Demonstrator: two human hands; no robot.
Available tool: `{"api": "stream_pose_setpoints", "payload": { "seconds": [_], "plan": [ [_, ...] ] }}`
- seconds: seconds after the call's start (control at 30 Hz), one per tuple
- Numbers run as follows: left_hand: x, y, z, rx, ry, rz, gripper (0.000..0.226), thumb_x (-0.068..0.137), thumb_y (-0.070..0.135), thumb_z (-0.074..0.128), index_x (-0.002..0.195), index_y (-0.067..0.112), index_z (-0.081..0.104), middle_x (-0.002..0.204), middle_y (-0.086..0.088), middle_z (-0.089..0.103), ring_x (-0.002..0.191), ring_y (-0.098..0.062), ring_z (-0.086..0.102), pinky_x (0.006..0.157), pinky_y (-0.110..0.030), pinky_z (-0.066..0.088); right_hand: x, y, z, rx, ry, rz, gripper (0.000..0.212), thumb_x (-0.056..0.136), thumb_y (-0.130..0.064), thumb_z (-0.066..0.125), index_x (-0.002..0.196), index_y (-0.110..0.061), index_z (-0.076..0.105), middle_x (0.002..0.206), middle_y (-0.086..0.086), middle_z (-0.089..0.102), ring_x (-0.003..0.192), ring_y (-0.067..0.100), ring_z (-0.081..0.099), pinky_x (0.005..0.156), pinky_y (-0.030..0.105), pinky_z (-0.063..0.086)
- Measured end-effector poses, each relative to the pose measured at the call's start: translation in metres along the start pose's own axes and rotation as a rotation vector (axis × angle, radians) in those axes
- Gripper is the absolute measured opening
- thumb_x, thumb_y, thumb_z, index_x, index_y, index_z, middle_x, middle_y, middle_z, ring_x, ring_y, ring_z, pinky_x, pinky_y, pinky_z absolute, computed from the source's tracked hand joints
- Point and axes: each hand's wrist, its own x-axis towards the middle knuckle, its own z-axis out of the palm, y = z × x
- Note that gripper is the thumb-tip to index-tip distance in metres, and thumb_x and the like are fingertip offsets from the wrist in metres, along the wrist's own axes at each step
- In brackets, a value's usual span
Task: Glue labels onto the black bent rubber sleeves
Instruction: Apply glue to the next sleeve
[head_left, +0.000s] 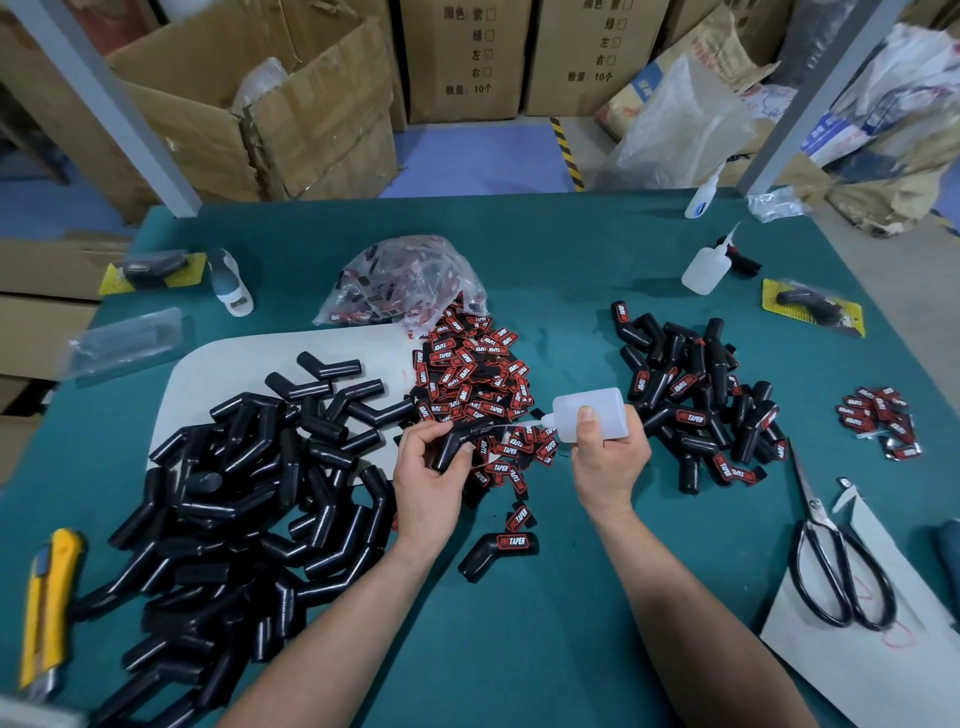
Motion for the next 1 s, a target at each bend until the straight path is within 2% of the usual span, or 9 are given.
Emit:
{"api": "stream_pose_setpoints", "payload": {
  "seconds": [0.07,0.17,0.27,0.37,0.5,0.6,0.67,0.83,1.0],
  "plan": [
    [-0.0004,0.0011,0.0004,0.002,0.004,0.007,0.038,0.087,0.008,0.08,0.104,0.038,0.065,0.114,0.026,0.062,0.118,-0.007,0.061,0.109,-0.043,0.049,0.0001,0.0001,0.0,-0.007,0.01,-0.005,0.021,0.078,-0.046,0.064,0.072,-0.029,0.052,0.06,-0.015,0.056,0.057,-0.001,0.052,0.053,0.018,0.043],
    [-0.0004,0.0024,0.0001,0.017,0.004,0.016,0.038,0.087,0.007,0.08,0.104,0.038,0.064,0.113,0.028,0.061,0.117,-0.004,0.061,0.109,-0.04,0.049,-0.0028,0.0016,0.0014,-0.018,-0.024,0.007,0.023,0.078,-0.047,0.064,0.072,-0.028,0.052,0.06,-0.015,0.058,0.056,0.003,0.053,0.05,0.027,0.045],
    [-0.0009,0.0029,-0.0007,0.028,0.001,0.021,0.038,0.088,0.008,0.079,0.104,0.038,0.064,0.113,0.027,0.062,0.116,0.0,0.06,0.108,-0.036,0.049,-0.002,0.0016,0.0004,-0.02,-0.019,-0.002,0.022,0.078,-0.046,0.064,0.073,-0.028,0.052,0.061,-0.016,0.059,0.057,0.0,0.054,0.052,0.019,0.044],
    [-0.0013,0.0031,-0.0007,0.029,0.0,0.013,0.038,0.088,0.008,0.079,0.104,0.039,0.064,0.116,0.021,0.062,0.117,0.0,0.059,0.109,-0.035,0.048,0.0005,0.0012,-0.0009,-0.02,0.002,-0.007,0.022,0.078,-0.046,0.063,0.072,-0.028,0.052,0.064,-0.014,0.054,0.057,-0.001,0.052,0.052,0.019,0.043],
    [-0.001,0.0024,-0.0006,0.042,0.001,0.029,0.04,0.087,0.007,0.08,0.104,0.039,0.064,0.113,0.028,0.062,0.116,0.004,0.058,0.109,-0.03,0.047,-0.003,0.0021,0.0014,-0.056,-0.025,-0.025,0.022,0.078,-0.046,0.063,0.071,-0.03,0.05,0.059,-0.015,0.056,0.055,0.0,0.052,0.051,0.017,0.041],
    [-0.0005,0.0015,-0.0008,0.05,-0.005,0.032,0.041,0.087,0.007,0.08,0.104,0.04,0.064,0.113,0.037,0.059,0.115,0.007,0.057,0.108,-0.026,0.047,-0.0026,0.0044,0.0009,-0.057,-0.018,-0.002,0.022,0.078,-0.047,0.063,0.071,-0.03,0.051,0.06,-0.014,0.056,0.056,0.006,0.052,0.052,0.03,0.045],
    [-0.0005,0.0009,0.0001,0.04,0.004,0.043,0.043,0.087,0.005,0.08,0.104,0.041,0.064,0.113,0.034,0.06,0.116,0.005,0.058,0.109,-0.029,0.047,-0.001,0.0064,0.0005,-0.025,-0.002,0.025,0.021,0.078,-0.045,0.065,0.072,-0.029,0.052,0.063,-0.012,0.055,0.059,0.019,0.053,0.054,0.04,0.046],
    [-0.0001,-0.0015,0.0013,0.011,0.016,0.048,0.044,0.086,0.003,0.079,0.104,0.041,0.065,0.118,0.018,0.063,0.119,-0.003,0.06,0.112,-0.042,0.046,-0.0007,0.0088,0.0006,-0.016,0.007,0.031,0.018,0.079,-0.045,0.066,0.069,-0.034,0.056,0.062,-0.016,0.058,0.059,0.018,0.051,0.056,0.042,0.045],
    [0.0006,-0.0018,0.0008,0.007,-0.005,0.045,0.044,0.087,0.003,0.079,0.105,0.041,0.065,0.117,0.029,0.061,0.121,-0.006,0.06,0.111,-0.046,0.048,0.0011,0.0082,-0.0006,-0.045,0.015,0.005,0.022,0.08,-0.046,0.064,0.072,-0.031,0.051,0.063,-0.018,0.058,0.058,0.004,0.051,0.055,0.035,0.044]
  ]
}}
